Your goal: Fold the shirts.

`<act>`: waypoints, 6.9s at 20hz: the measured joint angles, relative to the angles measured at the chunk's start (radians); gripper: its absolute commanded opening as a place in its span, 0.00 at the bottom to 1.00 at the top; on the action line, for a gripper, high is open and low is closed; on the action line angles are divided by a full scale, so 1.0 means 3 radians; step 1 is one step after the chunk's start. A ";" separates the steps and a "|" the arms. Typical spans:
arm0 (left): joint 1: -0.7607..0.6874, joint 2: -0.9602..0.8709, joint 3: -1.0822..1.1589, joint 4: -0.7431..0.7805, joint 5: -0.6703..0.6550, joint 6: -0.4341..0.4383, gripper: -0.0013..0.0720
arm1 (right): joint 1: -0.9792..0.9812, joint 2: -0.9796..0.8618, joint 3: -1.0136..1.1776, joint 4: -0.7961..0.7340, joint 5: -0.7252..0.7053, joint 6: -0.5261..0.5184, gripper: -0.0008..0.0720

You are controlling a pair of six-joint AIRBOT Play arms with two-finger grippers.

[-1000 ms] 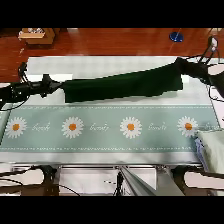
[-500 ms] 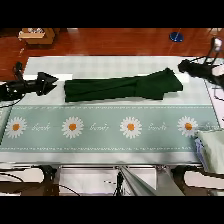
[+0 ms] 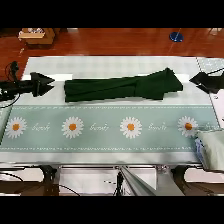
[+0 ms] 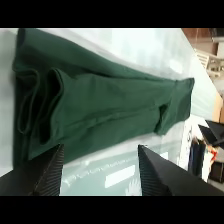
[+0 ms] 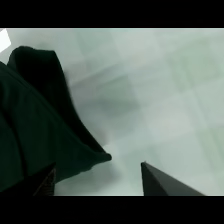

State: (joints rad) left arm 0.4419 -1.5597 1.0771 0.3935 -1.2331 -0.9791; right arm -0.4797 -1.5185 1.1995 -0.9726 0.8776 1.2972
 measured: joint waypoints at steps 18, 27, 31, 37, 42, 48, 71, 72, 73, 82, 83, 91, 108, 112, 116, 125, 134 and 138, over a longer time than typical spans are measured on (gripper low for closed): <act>-0.0231 -0.0001 0.0006 0.0020 -0.0132 0.0095 0.49 | 0.0557 -0.0561 0.0039 0.0797 -0.0221 -0.0301 0.05; -0.0694 -0.0001 0.0006 0.0010 -0.0322 -0.0161 0.20 | 0.0599 0.0448 0.0050 0.0131 0.0385 -0.0259 0.05; -0.1132 -0.0001 0.0006 -0.0172 -0.0301 -0.0223 0.20 | 0.0599 0.0797 0.0050 -0.0182 0.0759 -0.0141 0.05; -0.1854 -0.0001 0.0006 -0.0577 0.0048 -0.0253 0.13 | 0.0599 0.1155 0.0050 -0.0388 0.1142 -0.0058 0.05; -0.2430 -0.0006 0.0006 -0.0694 0.0516 -0.0337 0.05 | 0.0599 0.1394 0.0050 -0.0423 0.1334 -0.0045 0.05; -0.2922 -0.0038 0.0009 -0.0730 0.1022 -0.0416 0.05 | 0.0599 0.1708 0.0050 -0.0432 0.1545 -0.0033 0.05; -0.4061 -0.0720 0.0089 -0.1406 0.1498 -0.0429 0.05 | 0.0603 0.2459 0.0050 -0.0298 0.1944 0.0109 0.05; -0.4110 -0.0743 0.0134 -0.1451 0.1509 -0.0409 0.05 | 0.0603 0.2464 0.0050 -0.0278 0.1944 0.0114 0.05; -0.4136 -0.0760 0.0177 -0.1475 0.1527 -0.0397 0.05 | 0.0603 0.2464 0.0050 -0.0256 0.1947 0.0117 0.05; -0.3081 -0.0099 0.0329 -0.0890 0.1202 -0.0333 0.05 | 0.1055 0.2429 0.0047 0.0004 0.1677 0.0226 0.05; -0.2864 0.0055 0.0331 -0.0739 0.1113 -0.0371 0.05 | 0.1211 0.2387 0.0047 -0.0014 0.1592 0.0273 0.05; -0.1001 0.1392 0.0336 -0.0094 0.0292 -0.0514 0.05 | 0.2744 0.1401 0.0046 -0.0346 0.0624 0.0698 0.05; -0.0261 0.1984 0.0324 0.0257 -0.0083 -0.0532 0.06 | 0.2500 0.1036 0.0043 -0.0905 0.0739 0.0975 0.65; -0.0258 0.1984 0.0323 0.0435 -0.0103 -0.0529 0.11 | 0.1382 0.1406 -0.0205 -0.1249 0.1380 0.0800 0.81; -0.0258 0.1984 0.0323 0.0520 -0.0121 -0.0530 0.15 | 0.0549 0.1598 -0.0885 -0.0777 0.1520 0.0506 0.81; -0.0258 0.1984 0.0323 0.0577 -0.0123 -0.0532 0.44 | 0.0390 0.1490 -0.2296 0.1045 0.0561 -0.0327 0.81; -0.0258 0.1984 0.0324 0.0586 -0.0254 -0.0534 0.44 | 0.1438 0.0894 -0.2441 0.2145 -0.0206 -0.0843 0.05; -0.0258 0.1984 0.0323 0.0586 -0.0278 -0.0534 0.44 | 0.1441 0.1059 -0.2171 0.2598 -0.0038 -0.1158 0.05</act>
State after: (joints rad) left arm 0.3645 -0.9646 1.1740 0.5694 -1.3167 -1.1393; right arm -0.0475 -1.2007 0.5484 -0.1932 0.8661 0.9497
